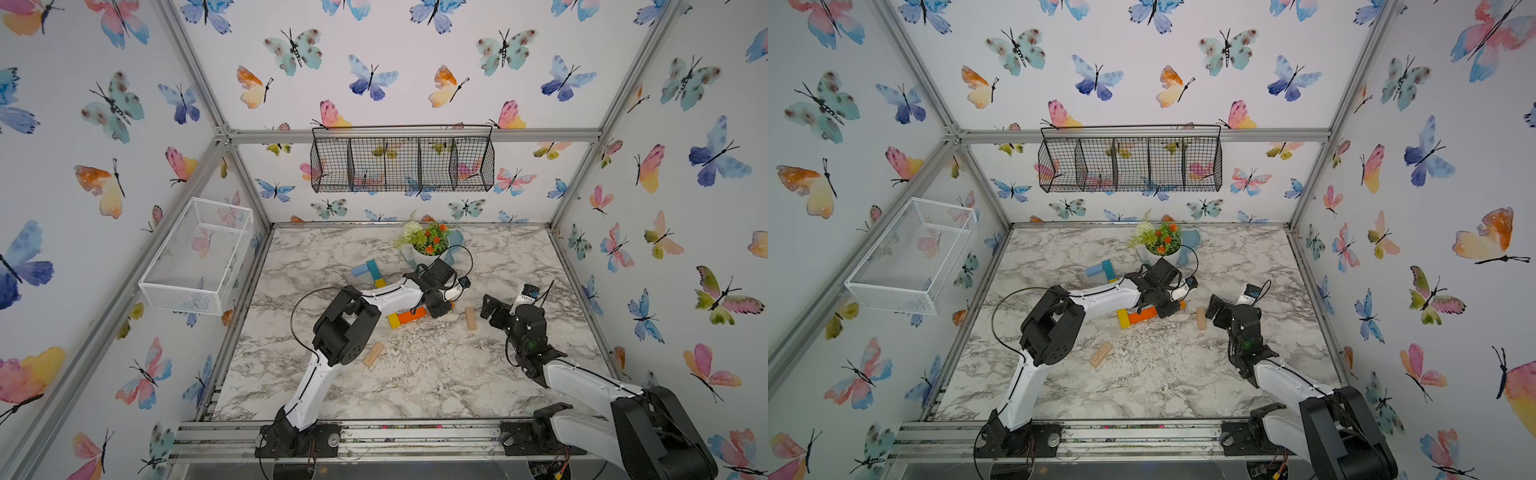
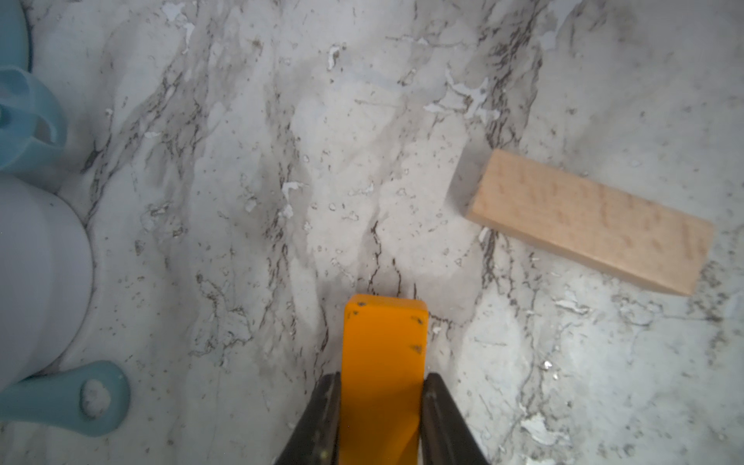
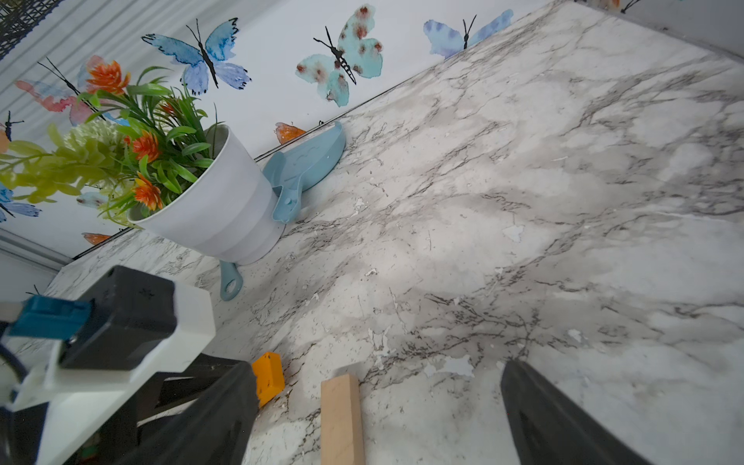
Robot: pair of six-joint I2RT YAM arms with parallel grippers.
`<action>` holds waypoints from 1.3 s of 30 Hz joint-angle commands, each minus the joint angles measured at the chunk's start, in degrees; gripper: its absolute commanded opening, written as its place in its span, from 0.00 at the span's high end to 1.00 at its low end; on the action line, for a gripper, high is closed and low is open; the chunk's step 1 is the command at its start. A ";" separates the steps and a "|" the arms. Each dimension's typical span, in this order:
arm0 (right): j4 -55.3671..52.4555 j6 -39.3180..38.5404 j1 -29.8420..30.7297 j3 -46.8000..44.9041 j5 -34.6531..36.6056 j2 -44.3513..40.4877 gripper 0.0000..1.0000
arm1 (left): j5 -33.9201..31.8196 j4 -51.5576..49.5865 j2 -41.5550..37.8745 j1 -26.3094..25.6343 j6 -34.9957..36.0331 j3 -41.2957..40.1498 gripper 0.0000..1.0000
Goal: Assemble a giraffe with building blocks
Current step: Assemble the building block at the center of the board.
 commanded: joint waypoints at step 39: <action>0.60 -0.81 -0.13 1.02 0.65 0.50 0.00 | -4.69 -4.11 3.33 0.34 -1.13 4.41 0.67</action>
